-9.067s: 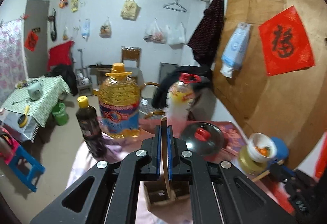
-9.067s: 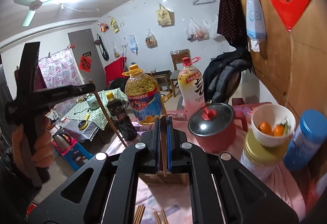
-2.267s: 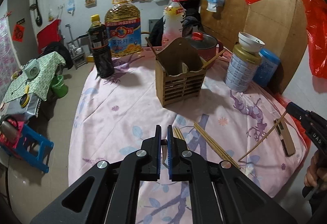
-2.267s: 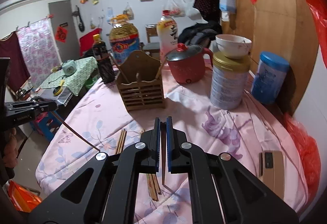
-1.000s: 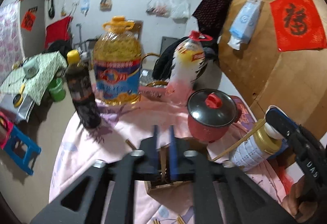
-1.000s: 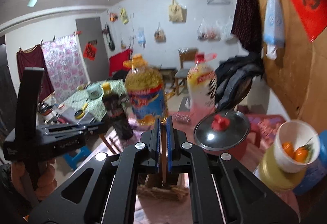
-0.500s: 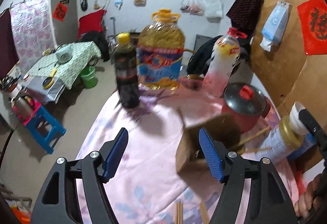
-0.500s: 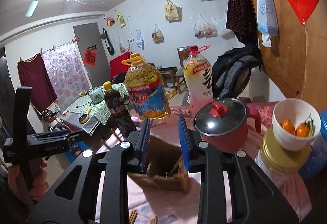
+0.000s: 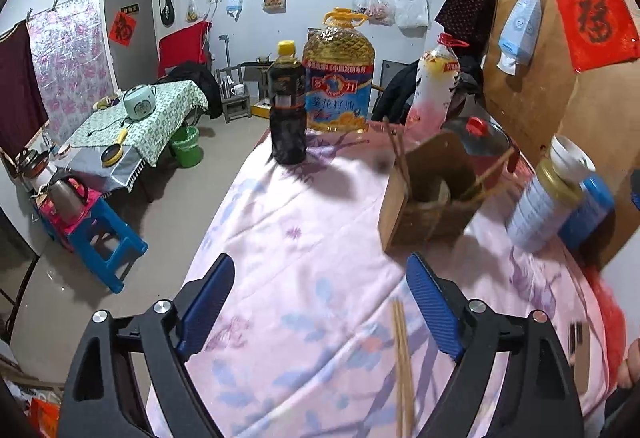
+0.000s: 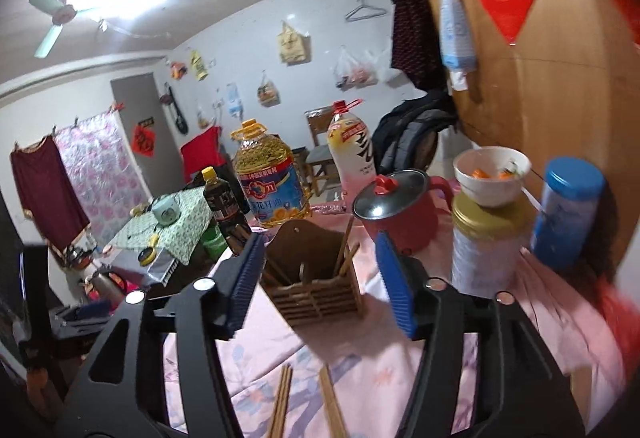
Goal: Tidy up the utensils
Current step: 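Move both open tools back down to the chopsticks on the cloth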
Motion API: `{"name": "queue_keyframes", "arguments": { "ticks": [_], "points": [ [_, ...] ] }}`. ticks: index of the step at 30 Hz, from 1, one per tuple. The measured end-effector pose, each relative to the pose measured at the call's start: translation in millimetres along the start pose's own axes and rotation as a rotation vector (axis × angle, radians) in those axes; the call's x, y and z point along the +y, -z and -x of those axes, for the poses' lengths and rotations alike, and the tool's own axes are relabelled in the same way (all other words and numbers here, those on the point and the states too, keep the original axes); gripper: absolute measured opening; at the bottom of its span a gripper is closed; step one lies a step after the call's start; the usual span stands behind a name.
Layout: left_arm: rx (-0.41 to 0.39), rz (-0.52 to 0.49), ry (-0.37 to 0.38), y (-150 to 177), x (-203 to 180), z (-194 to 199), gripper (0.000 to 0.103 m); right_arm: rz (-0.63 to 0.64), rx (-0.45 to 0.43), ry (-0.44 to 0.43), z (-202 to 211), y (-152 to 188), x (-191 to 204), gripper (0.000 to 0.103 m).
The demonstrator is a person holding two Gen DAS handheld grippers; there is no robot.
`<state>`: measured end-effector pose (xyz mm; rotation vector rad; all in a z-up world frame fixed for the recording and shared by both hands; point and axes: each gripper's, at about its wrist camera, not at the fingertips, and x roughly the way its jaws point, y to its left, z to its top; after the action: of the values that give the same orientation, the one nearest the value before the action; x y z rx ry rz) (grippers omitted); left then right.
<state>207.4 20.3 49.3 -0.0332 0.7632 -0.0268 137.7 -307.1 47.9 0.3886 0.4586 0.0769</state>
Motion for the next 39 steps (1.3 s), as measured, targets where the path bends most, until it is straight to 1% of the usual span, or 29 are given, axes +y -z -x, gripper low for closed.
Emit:
{"name": "queue_keyframes", "arguments": {
  "ticks": [4, 9, 13, 16, 18, 20, 21, 23, 24, 26, 30, 35, 39],
  "points": [
    [0.021, -0.012, 0.007, 34, 14, 18, 0.091, -0.007, 0.008, 0.057, 36, 32, 13, 0.078],
    [0.067, -0.04, 0.031, 70, 18, 28, 0.092, 0.011, 0.091, 0.129, 62, 74, 26, 0.089],
    [0.085, -0.042, 0.025, 95, 17, 38, 0.093, 0.004, 0.147, 0.137, 73, 99, 26, 0.095],
    [0.087, -0.026, 0.01, 110, 13, 48, 0.095, 0.01, 0.183, 0.121, 75, 111, 23, 0.096],
    [0.084, -0.007, -0.018, 119, 9, 55, 0.097, 0.032, 0.209, 0.116, 73, 120, 21, 0.096],
    [0.092, 0.023, -0.033, 123, 4, 59, 0.097, 0.048, 0.257, 0.104, 68, 126, 20, 0.096],
    [0.093, 0.038, -0.031, 125, 1, 62, 0.097, 0.052, 0.286, 0.084, 65, 127, 19, 0.096],
    [0.078, 0.049, -0.038, 127, -4, 67, 0.097, 0.074, 0.312, 0.059, 64, 131, 19, 0.096],
    [0.06, 0.05, -0.064, 127, -10, 72, 0.097, 0.1, 0.32, 0.051, 63, 130, 19, 0.096],
    [0.036, 0.049, -0.092, 127, -19, 78, 0.097, 0.134, 0.311, 0.037, 63, 125, 18, 0.096],
    [-0.004, 0.044, -0.136, 127, -35, 91, 0.097, 0.157, 0.295, -0.003, 62, 118, 14, 0.096],
    [-0.03, 0.04, -0.174, 124, -50, 95, 0.097, 0.177, 0.291, -0.043, 58, 112, 3, 0.096],
    [-0.035, 0.046, -0.192, 121, -65, 94, 0.097, 0.187, 0.28, -0.059, 58, 106, -9, 0.096]
  ]
}}
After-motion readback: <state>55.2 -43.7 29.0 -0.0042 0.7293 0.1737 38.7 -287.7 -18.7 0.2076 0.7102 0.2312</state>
